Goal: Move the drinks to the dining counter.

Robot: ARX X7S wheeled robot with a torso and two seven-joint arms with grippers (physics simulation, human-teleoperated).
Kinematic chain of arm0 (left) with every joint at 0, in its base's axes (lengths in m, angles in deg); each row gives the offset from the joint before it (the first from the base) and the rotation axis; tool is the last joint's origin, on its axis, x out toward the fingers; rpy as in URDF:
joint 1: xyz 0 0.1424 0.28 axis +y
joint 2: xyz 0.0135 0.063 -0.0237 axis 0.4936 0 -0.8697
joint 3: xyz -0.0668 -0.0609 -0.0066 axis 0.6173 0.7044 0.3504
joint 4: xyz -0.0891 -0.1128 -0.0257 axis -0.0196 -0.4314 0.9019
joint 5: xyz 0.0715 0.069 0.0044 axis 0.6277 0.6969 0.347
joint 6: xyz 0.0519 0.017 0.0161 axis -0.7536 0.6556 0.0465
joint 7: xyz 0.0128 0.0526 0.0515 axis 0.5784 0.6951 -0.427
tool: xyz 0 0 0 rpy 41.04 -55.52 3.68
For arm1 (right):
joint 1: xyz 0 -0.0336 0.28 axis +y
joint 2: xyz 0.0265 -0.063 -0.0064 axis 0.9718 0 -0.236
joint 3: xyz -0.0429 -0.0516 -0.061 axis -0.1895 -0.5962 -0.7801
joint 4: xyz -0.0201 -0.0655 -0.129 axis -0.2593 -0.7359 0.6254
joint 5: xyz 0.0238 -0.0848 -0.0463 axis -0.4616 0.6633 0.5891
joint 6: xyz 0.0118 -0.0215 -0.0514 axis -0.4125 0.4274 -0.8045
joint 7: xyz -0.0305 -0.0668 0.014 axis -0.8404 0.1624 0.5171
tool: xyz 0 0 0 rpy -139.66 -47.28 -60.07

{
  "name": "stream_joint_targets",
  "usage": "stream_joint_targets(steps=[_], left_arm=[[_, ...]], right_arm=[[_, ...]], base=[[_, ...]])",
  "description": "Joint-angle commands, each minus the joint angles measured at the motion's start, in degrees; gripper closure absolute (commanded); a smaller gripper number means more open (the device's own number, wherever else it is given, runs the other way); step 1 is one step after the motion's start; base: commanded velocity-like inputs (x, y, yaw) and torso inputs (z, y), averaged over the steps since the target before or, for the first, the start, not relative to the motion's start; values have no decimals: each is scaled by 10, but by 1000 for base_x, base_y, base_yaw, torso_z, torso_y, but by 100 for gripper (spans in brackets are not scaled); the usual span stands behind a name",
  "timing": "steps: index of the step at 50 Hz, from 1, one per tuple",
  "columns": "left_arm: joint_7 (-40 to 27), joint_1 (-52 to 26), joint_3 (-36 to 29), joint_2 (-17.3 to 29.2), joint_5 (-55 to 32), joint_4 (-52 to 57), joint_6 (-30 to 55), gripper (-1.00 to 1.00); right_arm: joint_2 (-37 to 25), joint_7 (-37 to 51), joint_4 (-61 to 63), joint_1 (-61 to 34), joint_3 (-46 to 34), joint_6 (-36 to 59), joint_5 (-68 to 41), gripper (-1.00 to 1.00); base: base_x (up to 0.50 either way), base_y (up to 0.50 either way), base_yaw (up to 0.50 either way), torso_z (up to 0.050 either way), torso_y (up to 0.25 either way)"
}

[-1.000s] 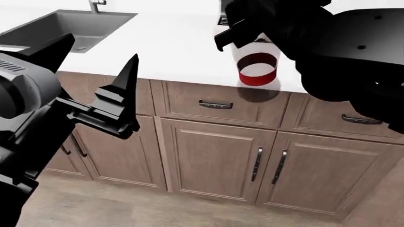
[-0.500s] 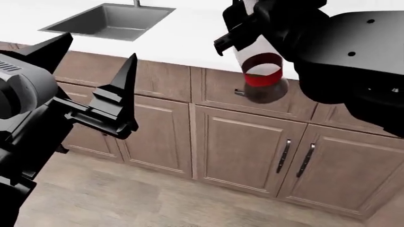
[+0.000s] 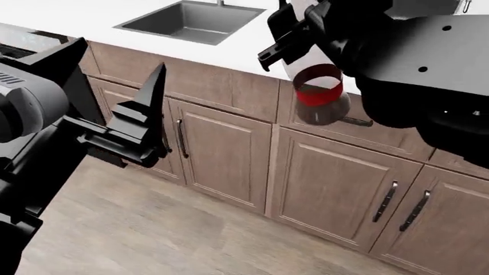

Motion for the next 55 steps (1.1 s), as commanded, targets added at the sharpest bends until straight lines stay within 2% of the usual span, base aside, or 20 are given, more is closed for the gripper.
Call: stream_joint_targets(steps=[1,55], left_arm=[[1,1,-2,0,2,0,-2,-100],[-1,-6,-11,5,0,1,-5,-100]], right_arm=[[-4,5,5,-14,15,5,49,100],[-8,-14,15,-11,12,-4,48,100]], base=[[0,0,500,0,0],[0,0,500,1,2]])
